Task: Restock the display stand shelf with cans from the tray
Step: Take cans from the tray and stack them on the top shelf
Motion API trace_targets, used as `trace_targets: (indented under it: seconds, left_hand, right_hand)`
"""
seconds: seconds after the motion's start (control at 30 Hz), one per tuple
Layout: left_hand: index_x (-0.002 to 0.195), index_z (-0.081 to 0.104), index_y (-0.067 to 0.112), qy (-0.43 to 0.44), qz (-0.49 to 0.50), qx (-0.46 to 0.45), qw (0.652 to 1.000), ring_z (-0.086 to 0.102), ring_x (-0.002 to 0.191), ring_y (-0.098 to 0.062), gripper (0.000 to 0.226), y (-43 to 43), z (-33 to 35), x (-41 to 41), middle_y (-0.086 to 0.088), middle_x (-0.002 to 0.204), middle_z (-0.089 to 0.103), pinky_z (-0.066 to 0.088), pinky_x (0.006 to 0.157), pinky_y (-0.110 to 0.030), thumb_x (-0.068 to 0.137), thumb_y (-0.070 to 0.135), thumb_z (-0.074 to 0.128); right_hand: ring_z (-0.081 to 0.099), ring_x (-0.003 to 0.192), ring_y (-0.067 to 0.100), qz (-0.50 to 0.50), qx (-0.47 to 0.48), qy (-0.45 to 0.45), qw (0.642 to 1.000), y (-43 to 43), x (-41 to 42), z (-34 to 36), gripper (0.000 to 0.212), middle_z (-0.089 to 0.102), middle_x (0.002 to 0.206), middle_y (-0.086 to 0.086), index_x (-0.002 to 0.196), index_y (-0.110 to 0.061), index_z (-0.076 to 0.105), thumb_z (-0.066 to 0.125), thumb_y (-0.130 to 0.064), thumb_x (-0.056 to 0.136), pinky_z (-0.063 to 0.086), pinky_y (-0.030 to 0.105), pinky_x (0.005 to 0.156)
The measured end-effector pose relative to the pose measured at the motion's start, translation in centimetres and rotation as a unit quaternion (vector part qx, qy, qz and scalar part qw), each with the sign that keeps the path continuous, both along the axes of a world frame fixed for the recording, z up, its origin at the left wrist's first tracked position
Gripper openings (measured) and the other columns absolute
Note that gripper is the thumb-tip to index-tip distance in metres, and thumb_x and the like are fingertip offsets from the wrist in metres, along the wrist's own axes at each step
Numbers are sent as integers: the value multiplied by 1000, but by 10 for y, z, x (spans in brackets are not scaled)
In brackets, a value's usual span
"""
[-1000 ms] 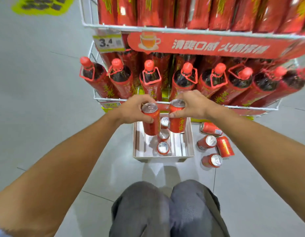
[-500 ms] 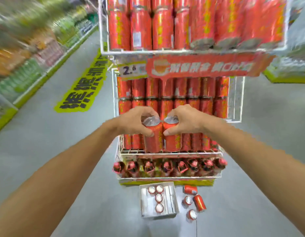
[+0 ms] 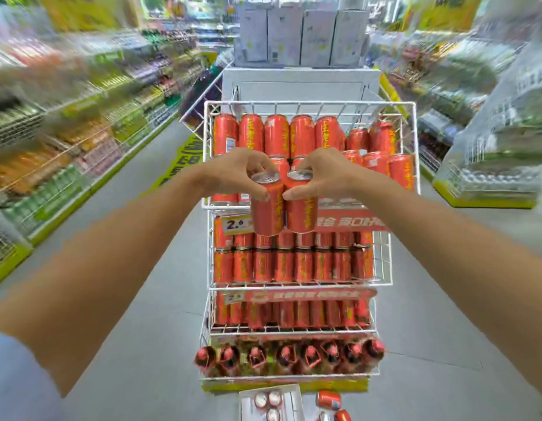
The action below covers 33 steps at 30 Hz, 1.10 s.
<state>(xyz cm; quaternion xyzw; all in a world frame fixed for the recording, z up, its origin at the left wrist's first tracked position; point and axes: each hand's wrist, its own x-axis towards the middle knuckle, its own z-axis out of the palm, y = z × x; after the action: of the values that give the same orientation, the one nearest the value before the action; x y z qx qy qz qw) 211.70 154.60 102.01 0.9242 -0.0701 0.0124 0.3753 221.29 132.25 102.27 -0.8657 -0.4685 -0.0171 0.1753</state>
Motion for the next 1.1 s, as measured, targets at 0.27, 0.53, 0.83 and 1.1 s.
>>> trace_targets:
  seconds: [0.27, 0.53, 0.83, 1.1]
  left_hand:
    - [117, 71, 26, 31, 35, -33, 998, 67, 111, -24, 53, 14, 7, 42, -7, 115, 72, 55, 94, -37, 68, 21, 89]
    - [121, 70, 21, -3, 47, -58, 997, 62, 122, -12, 47, 15, -3, 58, 1, 125, 69, 53, 100, -31, 77, 9, 83]
    - [124, 74, 20, -78, 67, 13, 995, 60, 112, -4, 46, 12, -13, 63, 7, 121, 61, 46, 93, -20, 84, 42, 80]
    - [124, 74, 13, -103, 46, 69, 991, 66, 118, -7, 41, 16, -7, 62, 2, 124, 73, 51, 105, -29, 89, 33, 78]
  right_hand:
    - [33, 60, 20, -69, 36, -10, 997, 21, 38, 2, 66, 36, 62, 4, 65, -12, 41, 81, -64, 76, 24, 36, 58]
    - [39, 59, 20, -75, -14, -48, 996, 31, 49, -7, 67, 43, 65, 1, 68, -14, 43, 76, -72, 75, 30, 34, 53]
    - [56, 73, 25, -42, -36, -181, 982, 32, 49, -12, 64, 50, 74, 1, 81, -10, 60, 64, -74, 83, 37, 35, 60]
    - [66, 93, 27, 2, -14, -225, 974, 29, 56, -17, 68, 70, 104, 6, 109, -10, 73, 58, -73, 87, 57, 44, 79]
